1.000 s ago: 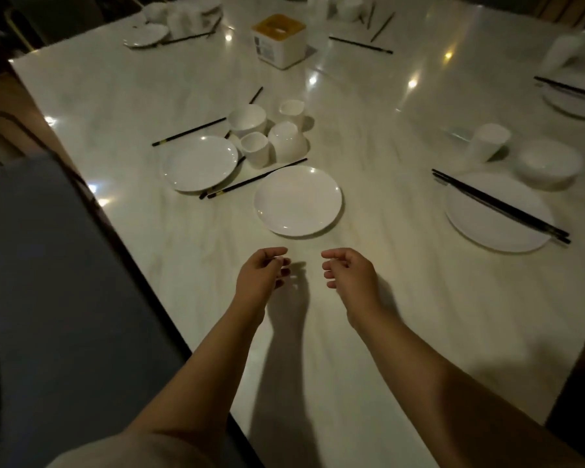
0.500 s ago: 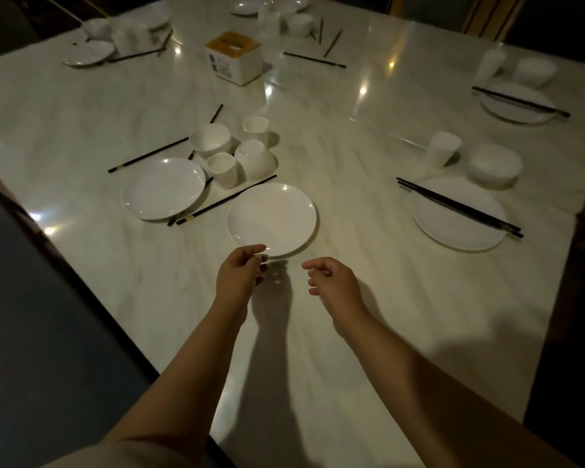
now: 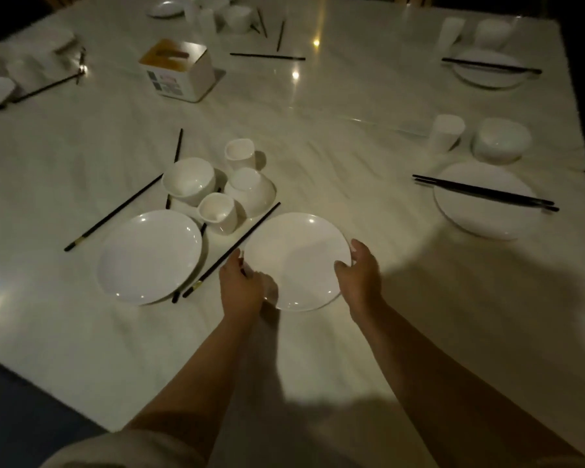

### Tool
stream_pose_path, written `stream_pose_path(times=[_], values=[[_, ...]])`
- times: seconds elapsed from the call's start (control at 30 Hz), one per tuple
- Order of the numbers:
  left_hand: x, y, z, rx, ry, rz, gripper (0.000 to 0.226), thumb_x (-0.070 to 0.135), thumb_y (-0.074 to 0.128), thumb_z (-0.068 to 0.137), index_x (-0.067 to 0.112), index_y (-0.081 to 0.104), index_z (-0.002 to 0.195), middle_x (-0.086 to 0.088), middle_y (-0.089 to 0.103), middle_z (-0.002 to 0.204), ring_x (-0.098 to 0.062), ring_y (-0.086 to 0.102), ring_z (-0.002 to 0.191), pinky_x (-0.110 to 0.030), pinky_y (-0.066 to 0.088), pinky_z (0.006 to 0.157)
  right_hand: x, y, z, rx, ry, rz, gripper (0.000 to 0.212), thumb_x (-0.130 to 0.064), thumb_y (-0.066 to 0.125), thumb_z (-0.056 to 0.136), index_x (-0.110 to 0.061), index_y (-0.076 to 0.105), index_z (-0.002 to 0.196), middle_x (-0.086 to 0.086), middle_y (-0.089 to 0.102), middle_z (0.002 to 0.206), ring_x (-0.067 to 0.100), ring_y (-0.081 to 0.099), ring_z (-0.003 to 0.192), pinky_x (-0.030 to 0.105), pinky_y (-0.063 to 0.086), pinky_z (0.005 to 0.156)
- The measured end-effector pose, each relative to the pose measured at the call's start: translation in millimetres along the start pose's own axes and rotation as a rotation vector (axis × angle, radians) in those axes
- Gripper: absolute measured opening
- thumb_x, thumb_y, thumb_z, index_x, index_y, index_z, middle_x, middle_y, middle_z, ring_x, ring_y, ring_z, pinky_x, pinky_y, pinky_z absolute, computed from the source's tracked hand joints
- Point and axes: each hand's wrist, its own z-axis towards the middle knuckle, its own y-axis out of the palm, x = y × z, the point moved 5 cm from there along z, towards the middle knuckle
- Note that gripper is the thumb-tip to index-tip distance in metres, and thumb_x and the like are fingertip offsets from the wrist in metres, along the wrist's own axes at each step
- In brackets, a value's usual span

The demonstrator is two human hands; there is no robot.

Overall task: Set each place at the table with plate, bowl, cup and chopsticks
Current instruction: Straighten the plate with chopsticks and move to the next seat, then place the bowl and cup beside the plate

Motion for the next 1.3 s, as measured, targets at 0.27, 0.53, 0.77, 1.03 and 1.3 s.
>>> stream_pose_path(times=[0.27,0.53,0.77,1.03,1.3], values=[[12,-15,1,-0.149,0.085,0.0,0.035,0.015,0.048,0.075,0.008,0.06,0.107,0.002,0.056,0.095,-0.014,0.053,0.091,-0.022,0.038,0.079,11,12,-10,0.108,0.14,-0.069,0.037,-0.014,0.041,0.066,-0.011,0.059,0.098,0.01,0.053,0.1,0.026,0.052,0.088,0.032,0.047,0.08],[-17,-28,-23,-0.149,0.066,0.03,0.02,-0.001,0.049,0.084,0.013,0.063,0.083,0.003,0.062,0.074,-0.006,0.053,0.066,-0.003,0.039,0.055,33,3,-55,0.134,0.12,-0.018,0.042,-0.003,0.05,0.068,-0.01,0.062,0.107,0.016,0.063,0.108,0.031,0.062,0.094,0.042,0.055,0.084],[-29,-34,-28,-0.203,0.015,0.09,0.02,0.005,0.057,0.082,0.017,0.065,0.095,0.0,0.066,0.086,-0.017,0.059,0.082,-0.022,0.04,0.071,33,-3,-71,0.148,0.02,-0.108,0.037,0.003,0.051,0.068,0.005,0.066,0.101,0.024,0.067,0.091,0.041,0.063,0.087,0.031,0.051,0.07],[-9,-49,-6,-0.16,0.077,0.056,0.024,0.014,0.058,0.089,0.014,0.065,0.112,-0.005,0.065,0.106,-0.02,0.061,0.097,-0.035,0.048,0.095,-18,24,-73,0.129,-0.233,-0.162,0.037,-0.007,0.061,0.082,-0.021,0.067,0.115,0.006,0.055,0.108,0.028,0.056,0.105,0.037,0.049,0.093],[50,-73,80,-0.127,0.248,0.015,0.021,0.016,0.055,0.092,0.019,0.064,0.111,0.005,0.06,0.108,-0.01,0.052,0.097,-0.022,0.036,0.088,-93,85,-24,-0.002,-0.334,-0.083,0.049,-0.012,0.074,0.077,-0.018,0.057,0.123,0.004,0.054,0.115,0.019,0.055,0.107,0.025,0.047,0.09]])
